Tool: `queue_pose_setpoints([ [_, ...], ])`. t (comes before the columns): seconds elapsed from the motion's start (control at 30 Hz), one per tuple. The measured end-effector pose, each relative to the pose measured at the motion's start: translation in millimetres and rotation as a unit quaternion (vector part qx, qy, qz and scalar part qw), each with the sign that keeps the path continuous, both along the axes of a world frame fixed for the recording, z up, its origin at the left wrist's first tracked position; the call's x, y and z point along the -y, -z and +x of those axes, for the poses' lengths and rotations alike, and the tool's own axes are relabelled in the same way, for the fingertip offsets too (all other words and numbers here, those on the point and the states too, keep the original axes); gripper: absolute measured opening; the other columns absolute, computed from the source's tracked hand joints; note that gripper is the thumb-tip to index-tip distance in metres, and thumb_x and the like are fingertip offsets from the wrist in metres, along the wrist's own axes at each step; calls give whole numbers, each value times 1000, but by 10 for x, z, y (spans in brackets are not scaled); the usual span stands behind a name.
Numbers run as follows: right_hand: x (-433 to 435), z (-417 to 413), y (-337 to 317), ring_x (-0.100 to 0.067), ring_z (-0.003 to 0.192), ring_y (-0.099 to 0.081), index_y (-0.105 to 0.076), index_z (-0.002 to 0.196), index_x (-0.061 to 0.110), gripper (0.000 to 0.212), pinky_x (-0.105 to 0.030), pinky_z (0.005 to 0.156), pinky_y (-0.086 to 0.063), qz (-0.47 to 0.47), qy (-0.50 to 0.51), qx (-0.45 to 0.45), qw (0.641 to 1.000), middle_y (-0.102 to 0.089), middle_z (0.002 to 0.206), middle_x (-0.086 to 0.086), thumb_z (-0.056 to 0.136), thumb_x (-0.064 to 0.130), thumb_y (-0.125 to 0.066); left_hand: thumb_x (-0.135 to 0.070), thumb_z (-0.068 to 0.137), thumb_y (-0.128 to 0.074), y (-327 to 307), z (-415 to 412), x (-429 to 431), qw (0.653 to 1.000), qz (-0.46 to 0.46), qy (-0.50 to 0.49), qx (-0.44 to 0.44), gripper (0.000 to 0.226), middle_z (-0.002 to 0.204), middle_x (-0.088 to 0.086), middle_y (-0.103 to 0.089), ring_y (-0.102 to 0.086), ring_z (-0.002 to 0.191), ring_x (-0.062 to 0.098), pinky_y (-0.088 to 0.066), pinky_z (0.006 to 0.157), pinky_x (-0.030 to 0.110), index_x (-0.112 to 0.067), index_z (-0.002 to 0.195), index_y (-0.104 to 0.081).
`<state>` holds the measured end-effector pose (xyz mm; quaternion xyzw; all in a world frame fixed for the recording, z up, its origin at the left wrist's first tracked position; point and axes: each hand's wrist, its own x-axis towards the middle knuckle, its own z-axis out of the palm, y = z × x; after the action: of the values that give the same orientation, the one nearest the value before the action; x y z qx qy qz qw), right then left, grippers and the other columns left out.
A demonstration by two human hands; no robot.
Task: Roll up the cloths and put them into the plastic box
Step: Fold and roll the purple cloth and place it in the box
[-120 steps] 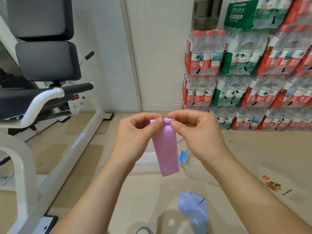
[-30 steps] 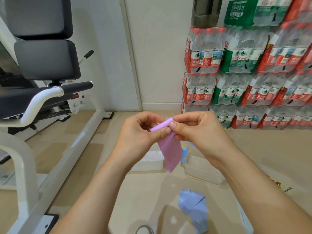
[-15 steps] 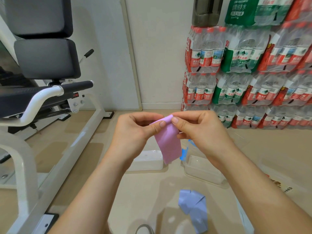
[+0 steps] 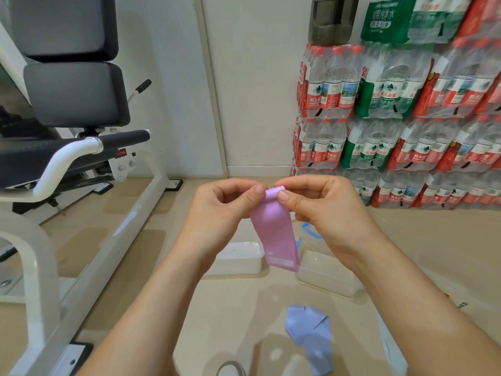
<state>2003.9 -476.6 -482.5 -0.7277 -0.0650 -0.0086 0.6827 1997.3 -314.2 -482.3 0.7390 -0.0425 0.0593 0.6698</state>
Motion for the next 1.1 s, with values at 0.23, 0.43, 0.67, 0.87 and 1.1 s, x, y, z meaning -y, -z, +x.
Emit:
queue_pose_setpoints([
  [0.23,12,-10,-28,-4,71,-65,-75,90,19,10,-15,60,-46,-4,-24,-14,1000,-76,84,0,83,15,-70,-10,72,-78,-11,11,-9,999,-6,-39,3,8,80,6,-75,-67,75,15,-54,75,29,-11,80,-75],
  [0.43,-8,9,-3,-7,68,-64,-75,90,13,10,-19,61,-47,-6,-12,-22,1000,-76,84,-7,80,14,-74,-10,71,-79,-11,-1,1,999,-3,-39,-9,12,81,8,-76,-70,78,16,-56,79,30,-13,82,-74],
  [0.67,-14,2,-21,-10,78,-69,-71,85,14,16,-17,68,-50,32,1,9,999,-73,81,-2,76,2,-75,-19,77,-75,-22,-5,3,1000,1,-27,-15,11,82,10,-76,-68,76,19,-56,79,44,-10,83,-75],
  [0.87,-37,-2,-9,-8,72,-65,-69,86,16,13,-16,58,-47,27,32,-11,999,-71,81,-2,76,13,-77,-14,73,-78,-25,6,-11,999,-14,-45,-14,11,84,16,-74,-69,79,26,-55,82,48,-8,81,-75],
  [1.1,-102,-29,5,2,54,-61,-73,79,14,9,-12,52,-46,49,84,4,995,-72,68,3,76,7,-77,-7,72,-79,3,20,-17,998,-29,-44,-25,13,85,15,-75,-70,81,24,-56,83,38,-7,84,-74],
])
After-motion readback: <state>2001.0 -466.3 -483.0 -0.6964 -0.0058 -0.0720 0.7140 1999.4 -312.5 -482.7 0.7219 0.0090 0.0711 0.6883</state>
